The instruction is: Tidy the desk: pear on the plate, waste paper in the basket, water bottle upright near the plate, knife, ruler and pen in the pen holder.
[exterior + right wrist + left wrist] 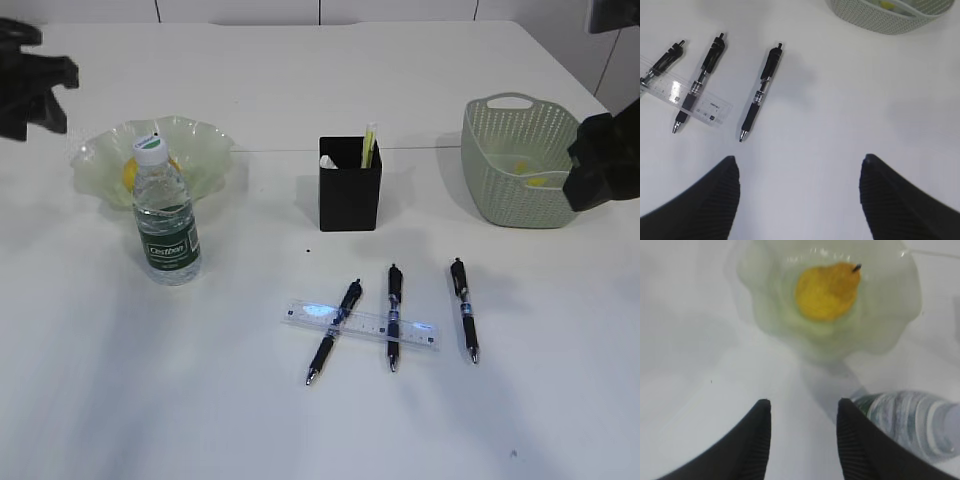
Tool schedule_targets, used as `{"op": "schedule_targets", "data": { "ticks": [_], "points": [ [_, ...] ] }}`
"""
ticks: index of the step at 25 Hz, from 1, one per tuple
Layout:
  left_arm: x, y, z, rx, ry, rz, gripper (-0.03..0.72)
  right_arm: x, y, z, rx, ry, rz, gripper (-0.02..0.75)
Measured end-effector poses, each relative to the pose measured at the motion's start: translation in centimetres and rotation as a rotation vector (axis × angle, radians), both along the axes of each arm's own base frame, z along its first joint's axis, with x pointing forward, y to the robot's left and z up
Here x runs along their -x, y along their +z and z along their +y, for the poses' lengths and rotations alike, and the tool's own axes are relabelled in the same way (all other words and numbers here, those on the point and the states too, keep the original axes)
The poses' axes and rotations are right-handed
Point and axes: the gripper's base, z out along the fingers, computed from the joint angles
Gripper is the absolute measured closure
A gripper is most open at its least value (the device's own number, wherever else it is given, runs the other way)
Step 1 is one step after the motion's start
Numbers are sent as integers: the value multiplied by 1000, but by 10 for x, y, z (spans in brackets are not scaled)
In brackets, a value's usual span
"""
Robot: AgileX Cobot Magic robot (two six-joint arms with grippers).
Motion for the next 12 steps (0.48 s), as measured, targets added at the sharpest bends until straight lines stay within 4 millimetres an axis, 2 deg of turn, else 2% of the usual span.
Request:
{"op": "schedule_targets", "data": {
  "ticks": [4, 12],
  "points": [
    [17, -21, 7, 22, -47, 100, 379, 0, 0, 0, 8, 15, 0, 182],
    [52, -11, 5, -34, -228, 246, 379, -4, -8, 5, 7, 94, 44, 182]
  ]
}}
